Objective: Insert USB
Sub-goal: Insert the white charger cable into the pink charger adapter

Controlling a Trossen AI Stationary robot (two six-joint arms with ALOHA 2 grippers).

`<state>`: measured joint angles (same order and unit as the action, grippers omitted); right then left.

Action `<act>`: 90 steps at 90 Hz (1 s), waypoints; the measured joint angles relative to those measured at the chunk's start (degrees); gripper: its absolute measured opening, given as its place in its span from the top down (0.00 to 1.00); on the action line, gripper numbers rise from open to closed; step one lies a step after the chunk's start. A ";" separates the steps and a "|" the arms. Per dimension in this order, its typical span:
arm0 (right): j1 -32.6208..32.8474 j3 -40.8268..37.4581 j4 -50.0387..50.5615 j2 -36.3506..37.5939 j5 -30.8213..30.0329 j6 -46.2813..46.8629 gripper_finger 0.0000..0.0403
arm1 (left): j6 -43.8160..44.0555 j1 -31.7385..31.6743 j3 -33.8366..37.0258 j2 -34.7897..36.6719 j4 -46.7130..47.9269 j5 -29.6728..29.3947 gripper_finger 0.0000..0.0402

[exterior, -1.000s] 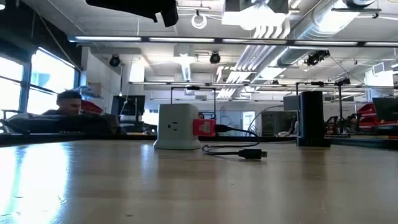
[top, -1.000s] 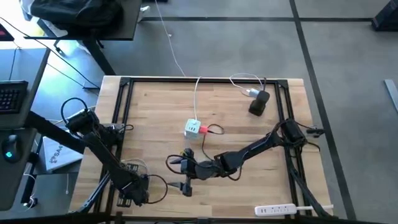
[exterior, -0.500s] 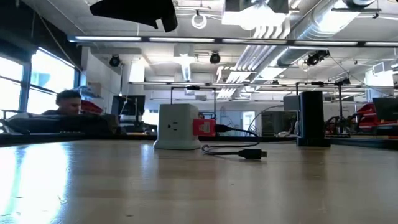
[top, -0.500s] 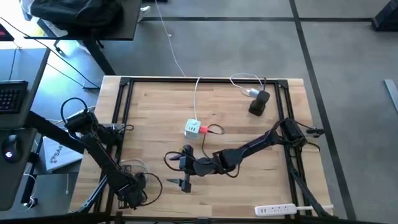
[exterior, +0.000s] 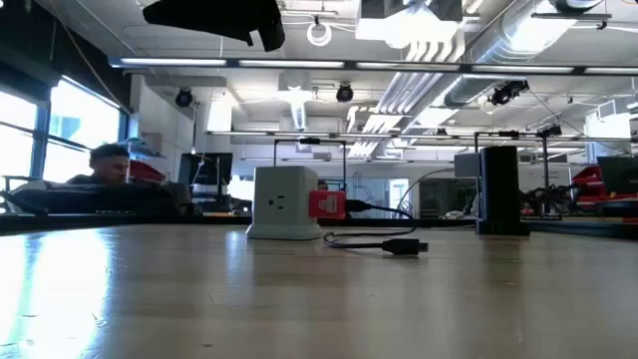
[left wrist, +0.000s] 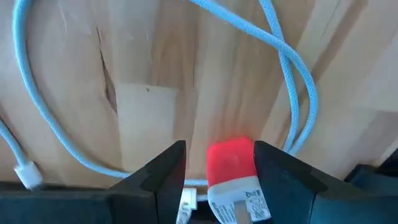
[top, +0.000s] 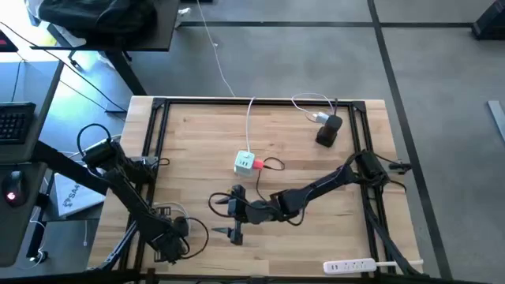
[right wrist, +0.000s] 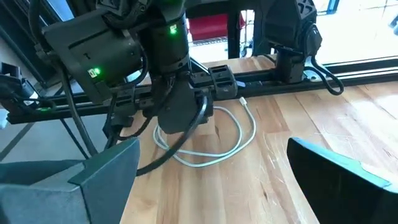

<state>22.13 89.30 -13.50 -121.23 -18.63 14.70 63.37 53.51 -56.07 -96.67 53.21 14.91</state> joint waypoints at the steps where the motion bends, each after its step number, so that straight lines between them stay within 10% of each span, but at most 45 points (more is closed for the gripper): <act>1: 0.00 0.00 0.00 0.00 0.00 0.07 0.07 | 0.25 -0.04 0.00 0.00 0.00 0.28 0.59; 61: 0.01 0.00 0.87 -0.01 0.79 0.29 0.07 | 9.01 0.97 0.00 -1.17 -0.28 9.36 0.28; 90: 0.00 0.00 0.91 -0.01 0.80 0.53 0.07 | 2.71 1.74 0.00 -5.35 -0.52 9.97 0.32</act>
<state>22.13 89.30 -12.58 -121.24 -17.84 15.23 66.08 55.24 -56.07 -102.02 52.69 24.88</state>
